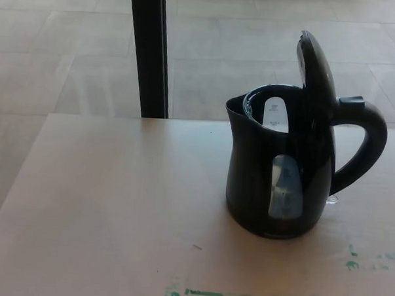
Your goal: The robot uses its right hand to push down on the lid of a kettle kept in the middle of the desk to close it
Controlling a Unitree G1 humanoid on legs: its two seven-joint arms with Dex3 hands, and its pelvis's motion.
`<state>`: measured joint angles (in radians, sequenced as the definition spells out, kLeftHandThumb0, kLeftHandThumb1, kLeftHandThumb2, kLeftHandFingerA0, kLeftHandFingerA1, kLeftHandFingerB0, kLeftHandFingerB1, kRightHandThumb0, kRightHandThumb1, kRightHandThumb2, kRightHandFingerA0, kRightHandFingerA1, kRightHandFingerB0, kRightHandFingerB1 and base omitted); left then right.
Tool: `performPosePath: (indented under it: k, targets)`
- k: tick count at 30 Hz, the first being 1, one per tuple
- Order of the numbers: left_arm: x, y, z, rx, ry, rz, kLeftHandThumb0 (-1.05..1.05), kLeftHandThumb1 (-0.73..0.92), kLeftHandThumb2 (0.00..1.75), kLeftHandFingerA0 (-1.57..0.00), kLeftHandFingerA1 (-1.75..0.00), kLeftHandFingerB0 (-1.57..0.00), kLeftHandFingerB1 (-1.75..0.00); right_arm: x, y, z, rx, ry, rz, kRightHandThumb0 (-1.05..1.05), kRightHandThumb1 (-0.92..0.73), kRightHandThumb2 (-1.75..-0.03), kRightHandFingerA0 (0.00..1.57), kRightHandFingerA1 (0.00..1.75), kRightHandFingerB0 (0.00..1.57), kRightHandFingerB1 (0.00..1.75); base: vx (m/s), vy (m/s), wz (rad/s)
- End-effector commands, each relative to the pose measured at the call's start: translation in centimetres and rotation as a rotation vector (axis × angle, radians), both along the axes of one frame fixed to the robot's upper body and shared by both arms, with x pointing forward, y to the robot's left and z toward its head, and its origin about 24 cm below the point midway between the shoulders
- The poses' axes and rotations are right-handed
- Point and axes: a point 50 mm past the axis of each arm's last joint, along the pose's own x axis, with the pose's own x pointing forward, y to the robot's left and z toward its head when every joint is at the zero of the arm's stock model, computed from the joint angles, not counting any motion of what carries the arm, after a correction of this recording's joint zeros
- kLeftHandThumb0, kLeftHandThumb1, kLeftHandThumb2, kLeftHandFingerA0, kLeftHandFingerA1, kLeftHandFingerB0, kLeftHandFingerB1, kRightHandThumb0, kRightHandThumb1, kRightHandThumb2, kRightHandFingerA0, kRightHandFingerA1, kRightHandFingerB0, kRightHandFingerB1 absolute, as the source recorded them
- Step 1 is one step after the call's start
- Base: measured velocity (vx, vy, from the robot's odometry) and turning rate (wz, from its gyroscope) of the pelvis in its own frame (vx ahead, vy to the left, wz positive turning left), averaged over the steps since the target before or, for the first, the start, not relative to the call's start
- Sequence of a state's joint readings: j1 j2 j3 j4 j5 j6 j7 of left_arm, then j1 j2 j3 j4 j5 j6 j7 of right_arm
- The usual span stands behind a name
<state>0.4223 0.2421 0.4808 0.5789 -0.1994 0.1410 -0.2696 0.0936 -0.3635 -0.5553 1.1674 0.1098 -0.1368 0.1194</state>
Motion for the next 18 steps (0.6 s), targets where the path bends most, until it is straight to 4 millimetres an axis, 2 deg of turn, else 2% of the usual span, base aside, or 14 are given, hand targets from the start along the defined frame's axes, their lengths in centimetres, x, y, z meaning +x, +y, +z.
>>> performPosePath:
  k: [1,2,3,4,6,7,9,10,11,12,13,15,17,18]
  targets:
    - [-0.2,0.9,1.6,-0.152,-0.134,0.082,-0.92,0.82,0.66,-0.7,-0.65,-0.59,-0.6,0.2,-3.0,2.7,-0.012,-0.321,-0.203,-0.76,-0.74,-1.08,0.41,0.59,0.27,0.5,0.0,0.0,0.0]
    - [-0.2,0.9,1.6,-0.152,-0.134,0.08,-0.92,0.82,0.66,-0.7,-0.65,-0.59,-0.6,0.3,-3.0,2.8,-0.007,-0.339,-0.214,-0.76,-0.74,-1.08,0.41,0.59,0.27,0.5,0.0,0.0,0.0]
    - [-0.3,0.9,1.6,-0.154,-0.133,0.083,-0.93,0.82,0.65,-0.69,-0.64,-0.58,-0.59,0.4,-3.1,2.9,-0.01,-0.351,-0.226,-0.78,-0.92,-0.71,0.46,0.48,0.32,0.36,0.0,0.0,0.0]
    - [-0.5,0.9,1.6,-0.156,-0.132,0.088,-0.93,0.82,0.65,-0.68,-0.64,-0.58,-0.59,0.6,-3.5,3.3,-0.019,-0.381,-0.237,-0.8,-0.92,-0.73,0.42,0.47,0.29,0.35,0.0,0.0,0.0]
    - [-0.6,0.9,1.6,-0.159,-0.137,0.097,-0.92,0.82,0.65,-0.69,-0.64,-0.58,-0.6,1.7,-4.8,5.0,-0.055,-0.475,-0.266,-0.83,-0.92,-0.69,0.44,0.44,0.29,0.33,0.0,0.0,0.0]
    - [-0.8,0.9,1.5,-0.161,-0.133,0.098,-0.92,0.82,0.65,-0.69,-0.64,-0.58,-0.6,1.5,-4.9,5.0,-0.055,-0.472,-0.266,-0.83,-0.92,-0.69,0.44,0.44,0.29,0.33,0.0,0.0,0.0]
    - [-0.8,0.8,1.6,-0.151,-0.12,0.092,-0.92,0.82,0.65,-0.71,-0.65,-0.62,-0.6,4.0,-6.5,8.2,-0.154,-0.622,-0.254,-0.77,-0.92,-0.73,0.44,0.44,0.26,0.32,0.0,0.0,0.0]
    - [-0.8,0.8,1.6,-0.152,-0.12,0.092,-0.92,0.82,0.65,-0.71,-0.65,-0.62,-0.6,4.0,-6.5,8.2,-0.154,-0.623,-0.254,-0.77,-0.92,-0.73,0.44,0.44,0.26,0.32,0.0,0.0,0.0]
    - [-0.9,0.7,1.7,-0.156,-0.122,0.091,-0.91,0.82,0.65,-0.71,-0.66,-0.62,-0.61,5.6,-7.5,10.5,-0.197,-0.734,-0.235,-0.77,-0.77,-1.1,0.31,0.54,0.15,0.45,0.0,0.0,0.0]
    - [-0.9,0.7,1.7,-0.169,-0.133,0.101,-0.83,0.6,1.11,-0.66,-0.74,-0.49,-0.64,7.6,-8.4,13.3,-0.243,-0.821,-0.217,-0.78,-0.92,-0.69,0.43,0.39,0.25,0.31,0.0,0.0,0.0]
    - [-0.9,0.7,1.7,-0.165,-0.131,0.099,-0.92,0.79,0.66,-0.71,-0.67,-0.6,-0.61,8.5,-8.7,14.6,-0.27,-0.861,-0.187,-0.75,-0.92,-0.73,0.41,0.39,0.22,0.31,0.0,0.0,0.0]
    - [-0.8,0.7,1.8,-0.162,-0.132,0.097,-0.92,0.79,0.66,-0.71,-0.67,-0.6,-0.61,8.9,-8.7,15.1,-0.278,-0.877,-0.176,-0.75,-0.92,-0.73,0.41,0.39,0.22,0.31,0.0,0.0,0.0]
    - [-0.7,0.8,1.7,-0.167,-0.129,0.088,-0.91,0.83,0.65,-0.68,-0.66,-0.59,-0.6,11.2,-8.8,18.1,-0.327,-0.94,-0.102,-0.78,-0.92,-0.72,0.42,0.48,0.26,0.3,0.0,0.0,0.0]
    - [-0.8,0.8,1.7,-0.166,-0.13,0.08,-0.92,0.82,0.65,-0.7,-0.66,-0.61,-0.61,13.3,-8.1,20.9,-0.381,-1.035,-0.002,-0.74,-0.92,-0.73,0.41,0.65,0.23,0.36,0.0,0.0,0.0]
